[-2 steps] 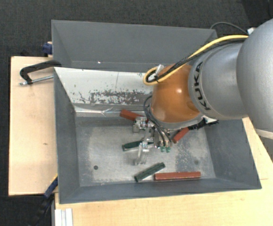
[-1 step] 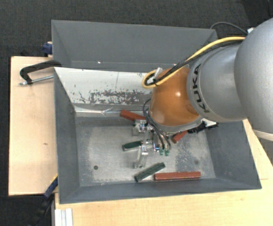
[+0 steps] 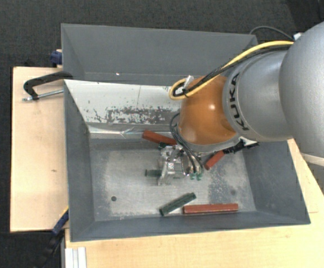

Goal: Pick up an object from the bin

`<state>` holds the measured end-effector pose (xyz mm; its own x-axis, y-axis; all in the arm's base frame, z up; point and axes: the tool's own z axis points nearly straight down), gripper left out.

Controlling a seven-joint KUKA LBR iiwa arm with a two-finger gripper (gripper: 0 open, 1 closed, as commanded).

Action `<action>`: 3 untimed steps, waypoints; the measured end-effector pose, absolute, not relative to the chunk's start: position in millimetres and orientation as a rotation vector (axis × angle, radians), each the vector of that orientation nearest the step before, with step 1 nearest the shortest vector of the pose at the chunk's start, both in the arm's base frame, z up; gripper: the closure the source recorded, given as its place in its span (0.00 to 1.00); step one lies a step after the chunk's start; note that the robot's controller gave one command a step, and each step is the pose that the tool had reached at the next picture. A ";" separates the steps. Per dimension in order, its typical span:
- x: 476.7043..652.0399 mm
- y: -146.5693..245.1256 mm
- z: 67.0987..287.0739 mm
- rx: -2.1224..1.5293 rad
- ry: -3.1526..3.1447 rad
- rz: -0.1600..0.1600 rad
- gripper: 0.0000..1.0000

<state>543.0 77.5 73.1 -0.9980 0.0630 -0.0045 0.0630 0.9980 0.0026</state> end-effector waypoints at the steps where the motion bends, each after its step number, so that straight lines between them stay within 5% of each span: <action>1: 543.0 77.5 73.1 0.098 3.135 0.004 1.00; 3: 540.4 77.4 98.7 0.099 3.144 0.002 1.00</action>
Offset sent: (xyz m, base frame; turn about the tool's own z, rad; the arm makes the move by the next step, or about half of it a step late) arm 0.0000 0.0000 0.0706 0.0000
